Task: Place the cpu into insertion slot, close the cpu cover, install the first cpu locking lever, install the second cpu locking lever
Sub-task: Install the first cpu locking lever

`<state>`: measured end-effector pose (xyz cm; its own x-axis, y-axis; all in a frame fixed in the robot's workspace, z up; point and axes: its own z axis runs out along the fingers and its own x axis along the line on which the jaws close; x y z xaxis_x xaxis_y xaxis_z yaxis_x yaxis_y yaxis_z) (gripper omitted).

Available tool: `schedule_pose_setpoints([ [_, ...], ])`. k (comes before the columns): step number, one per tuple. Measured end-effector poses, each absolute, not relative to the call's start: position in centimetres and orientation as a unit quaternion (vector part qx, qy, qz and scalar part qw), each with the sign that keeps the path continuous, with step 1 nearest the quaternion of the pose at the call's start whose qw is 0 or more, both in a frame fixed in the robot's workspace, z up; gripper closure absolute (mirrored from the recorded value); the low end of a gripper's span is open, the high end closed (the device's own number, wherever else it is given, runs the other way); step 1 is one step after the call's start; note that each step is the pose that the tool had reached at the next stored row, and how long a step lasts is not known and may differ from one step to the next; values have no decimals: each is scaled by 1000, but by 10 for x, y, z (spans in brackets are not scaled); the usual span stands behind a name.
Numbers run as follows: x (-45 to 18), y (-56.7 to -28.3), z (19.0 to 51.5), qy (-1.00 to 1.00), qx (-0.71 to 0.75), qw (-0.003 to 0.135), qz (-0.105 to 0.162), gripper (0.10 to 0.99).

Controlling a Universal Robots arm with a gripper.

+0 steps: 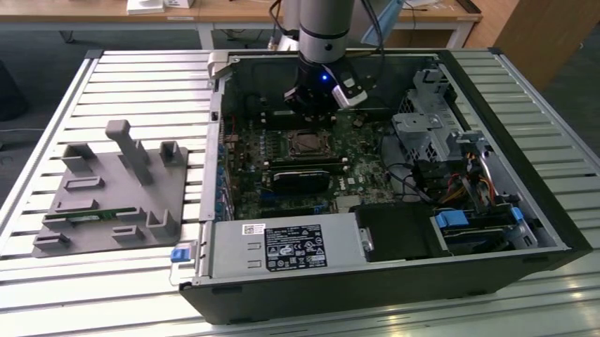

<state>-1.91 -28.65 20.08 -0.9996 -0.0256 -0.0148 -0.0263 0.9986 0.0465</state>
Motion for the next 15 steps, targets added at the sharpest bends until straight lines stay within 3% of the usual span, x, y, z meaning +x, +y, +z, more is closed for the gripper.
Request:
schedule_pose_setpoints([
  [15, -18, -279, 198, 1000, -13, 7, 15, 976],
])
